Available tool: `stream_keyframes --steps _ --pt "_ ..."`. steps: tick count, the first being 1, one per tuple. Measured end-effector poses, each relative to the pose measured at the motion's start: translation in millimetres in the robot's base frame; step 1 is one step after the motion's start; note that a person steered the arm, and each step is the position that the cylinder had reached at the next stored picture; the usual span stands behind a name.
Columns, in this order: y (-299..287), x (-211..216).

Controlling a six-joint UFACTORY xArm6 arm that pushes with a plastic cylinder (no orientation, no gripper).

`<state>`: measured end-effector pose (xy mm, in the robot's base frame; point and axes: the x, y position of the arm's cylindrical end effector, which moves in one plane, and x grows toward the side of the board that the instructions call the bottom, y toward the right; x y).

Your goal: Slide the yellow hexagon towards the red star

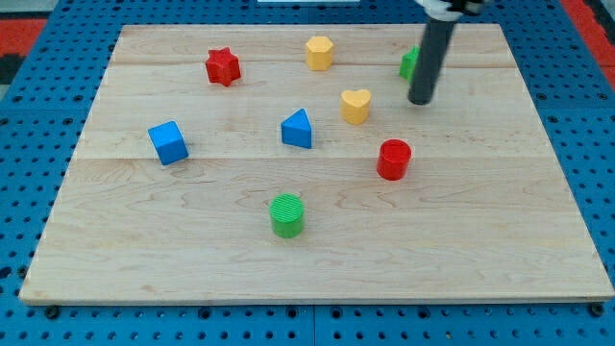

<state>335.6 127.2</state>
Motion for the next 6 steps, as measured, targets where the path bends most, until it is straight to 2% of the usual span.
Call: stream_keyframes --steps 1,3,4,5,6 --pt "-7 -30" --pt "26 -67" --pt "30 -70" --pt "-24 -97" --pt "-80 -98"
